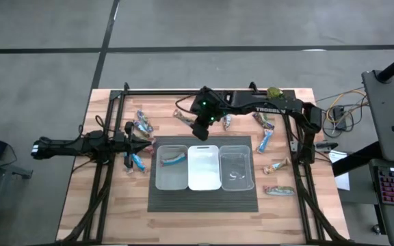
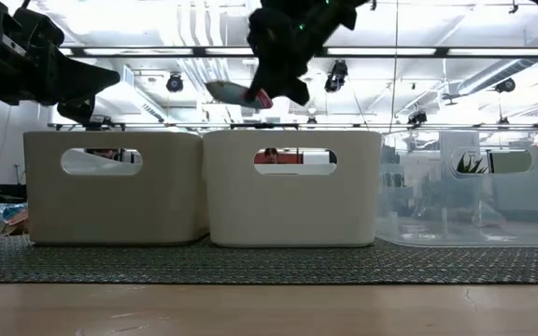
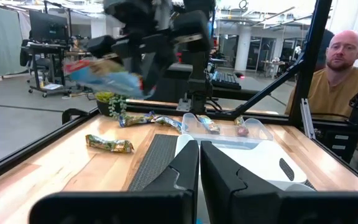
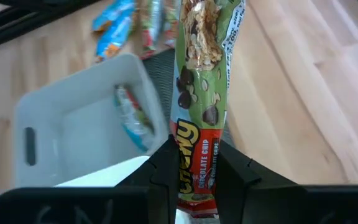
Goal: Pick and place Granola Bars by type
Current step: Put the red granola bar into the gray bin
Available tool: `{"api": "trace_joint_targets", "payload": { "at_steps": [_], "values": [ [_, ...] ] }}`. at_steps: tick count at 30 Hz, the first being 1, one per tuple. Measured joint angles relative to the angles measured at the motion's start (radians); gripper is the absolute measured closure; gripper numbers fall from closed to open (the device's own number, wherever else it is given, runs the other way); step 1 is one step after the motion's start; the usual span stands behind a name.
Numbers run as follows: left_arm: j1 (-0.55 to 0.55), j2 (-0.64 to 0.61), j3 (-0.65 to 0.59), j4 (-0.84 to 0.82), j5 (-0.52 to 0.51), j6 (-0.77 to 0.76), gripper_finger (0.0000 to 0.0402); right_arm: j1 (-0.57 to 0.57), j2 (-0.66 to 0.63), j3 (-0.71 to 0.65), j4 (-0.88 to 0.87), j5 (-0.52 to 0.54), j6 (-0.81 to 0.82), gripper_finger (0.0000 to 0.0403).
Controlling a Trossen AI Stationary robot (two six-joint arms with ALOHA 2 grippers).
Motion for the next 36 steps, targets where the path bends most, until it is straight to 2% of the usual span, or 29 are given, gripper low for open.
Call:
{"api": "trace_joint_targets", "payload": {
  "at_steps": [11, 25, 36],
  "values": [
    [0.0, 0.0, 0.0, 0.0, 0.0, 0.0, 0.0402, 0.1, 0.029, 0.059, -0.004, -0.001, -0.033, 0.0342],
    [0.0, 0.0, 0.0, 0.0, 0.0, 0.0, 0.0402, 0.204, 0.068, 0.059, 0.013, -0.023, -0.048, 0.0342],
    [0.0, 0.0, 0.0, 0.0, 0.0, 0.0, 0.0402, 0.219, 0.109, 0.058, 0.082, -0.016, -0.025, 0.0342]
  ]
}}
